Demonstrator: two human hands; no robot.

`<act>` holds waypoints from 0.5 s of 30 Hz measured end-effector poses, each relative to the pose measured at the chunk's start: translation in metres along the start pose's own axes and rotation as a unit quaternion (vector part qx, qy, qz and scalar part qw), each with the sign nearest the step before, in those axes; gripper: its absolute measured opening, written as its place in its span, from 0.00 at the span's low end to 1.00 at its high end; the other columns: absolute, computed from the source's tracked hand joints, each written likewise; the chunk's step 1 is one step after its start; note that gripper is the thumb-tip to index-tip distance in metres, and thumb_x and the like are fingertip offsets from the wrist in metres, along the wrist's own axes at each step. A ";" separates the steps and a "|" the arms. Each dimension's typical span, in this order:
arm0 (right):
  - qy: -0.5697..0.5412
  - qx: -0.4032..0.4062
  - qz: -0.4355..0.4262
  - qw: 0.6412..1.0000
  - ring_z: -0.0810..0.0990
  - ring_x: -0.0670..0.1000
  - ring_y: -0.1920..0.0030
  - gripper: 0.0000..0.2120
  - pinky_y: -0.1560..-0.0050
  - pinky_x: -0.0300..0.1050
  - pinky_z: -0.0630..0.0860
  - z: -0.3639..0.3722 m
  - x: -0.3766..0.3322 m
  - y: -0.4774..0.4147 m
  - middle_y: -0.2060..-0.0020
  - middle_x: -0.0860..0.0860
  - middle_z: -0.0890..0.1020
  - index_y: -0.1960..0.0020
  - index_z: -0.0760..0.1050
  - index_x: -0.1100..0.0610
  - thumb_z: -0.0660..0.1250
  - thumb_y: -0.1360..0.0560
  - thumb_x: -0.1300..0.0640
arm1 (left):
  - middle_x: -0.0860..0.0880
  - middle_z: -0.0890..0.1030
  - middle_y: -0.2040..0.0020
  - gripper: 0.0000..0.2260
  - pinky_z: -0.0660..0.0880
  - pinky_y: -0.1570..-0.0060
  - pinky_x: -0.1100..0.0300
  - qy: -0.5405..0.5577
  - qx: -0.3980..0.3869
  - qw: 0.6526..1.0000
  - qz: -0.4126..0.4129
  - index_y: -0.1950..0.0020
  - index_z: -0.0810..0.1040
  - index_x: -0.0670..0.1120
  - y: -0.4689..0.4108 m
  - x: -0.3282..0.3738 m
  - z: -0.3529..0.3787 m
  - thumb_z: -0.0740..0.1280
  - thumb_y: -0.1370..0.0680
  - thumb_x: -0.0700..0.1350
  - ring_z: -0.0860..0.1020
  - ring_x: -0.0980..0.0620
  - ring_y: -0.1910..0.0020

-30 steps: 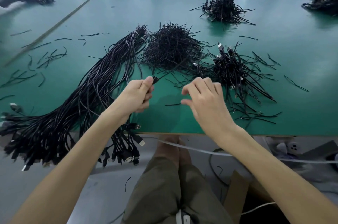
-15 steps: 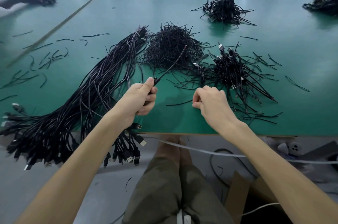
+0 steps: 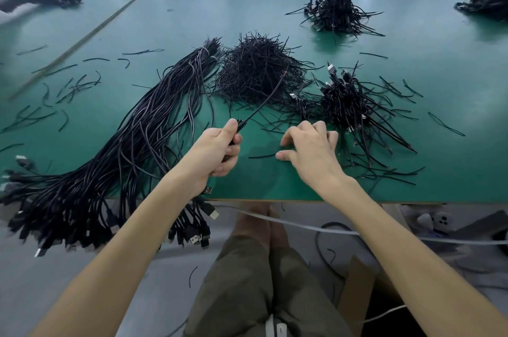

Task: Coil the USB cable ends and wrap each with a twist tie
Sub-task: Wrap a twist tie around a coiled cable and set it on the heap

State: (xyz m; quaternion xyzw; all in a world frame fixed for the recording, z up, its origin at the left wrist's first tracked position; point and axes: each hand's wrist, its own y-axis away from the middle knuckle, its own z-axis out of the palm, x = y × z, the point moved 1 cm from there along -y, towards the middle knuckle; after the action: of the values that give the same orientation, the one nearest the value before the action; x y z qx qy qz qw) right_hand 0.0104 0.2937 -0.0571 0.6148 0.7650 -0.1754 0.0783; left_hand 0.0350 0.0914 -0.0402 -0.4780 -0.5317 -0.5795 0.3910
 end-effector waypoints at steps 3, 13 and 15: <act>-0.046 -0.013 0.026 0.999 0.60 0.51 0.45 0.07 0.48 0.48 0.52 0.001 0.001 -0.005 0.50 0.47 0.73 0.57 0.77 0.48 0.73 0.24 0.48 | 0.52 0.63 0.70 0.19 0.54 0.79 0.61 0.000 0.001 1.000 0.003 0.59 0.69 0.46 0.001 -0.001 -0.001 0.54 0.13 0.56 0.57 0.54 0.81; -0.270 0.047 0.045 0.961 0.72 0.53 0.52 0.09 0.46 0.50 0.65 -0.013 -0.009 0.009 0.61 0.44 0.77 0.57 0.72 0.50 0.66 0.19 0.58 | 0.54 0.65 0.72 0.20 0.53 0.79 0.61 -0.013 0.035 0.999 -0.006 0.59 0.68 0.46 -0.002 -0.004 0.001 0.53 0.13 0.57 0.58 0.55 0.82; -0.354 0.020 0.044 0.934 0.76 0.49 0.56 0.07 0.47 0.48 0.72 -0.018 -0.020 0.014 0.62 0.44 0.80 0.56 0.75 0.50 0.70 0.21 0.56 | 0.53 0.64 0.72 0.21 0.54 0.80 0.62 -0.042 0.040 0.998 0.008 0.59 0.68 0.47 -0.003 -0.004 0.006 0.52 0.13 0.58 0.59 0.55 0.82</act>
State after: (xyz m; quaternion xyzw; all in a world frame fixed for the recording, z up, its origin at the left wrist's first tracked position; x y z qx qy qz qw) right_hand 0.0306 0.2845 -0.0359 0.5474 0.6558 -0.3937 0.3396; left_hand 0.0342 0.0972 -0.0447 -0.4900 -0.5671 -0.5340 0.3914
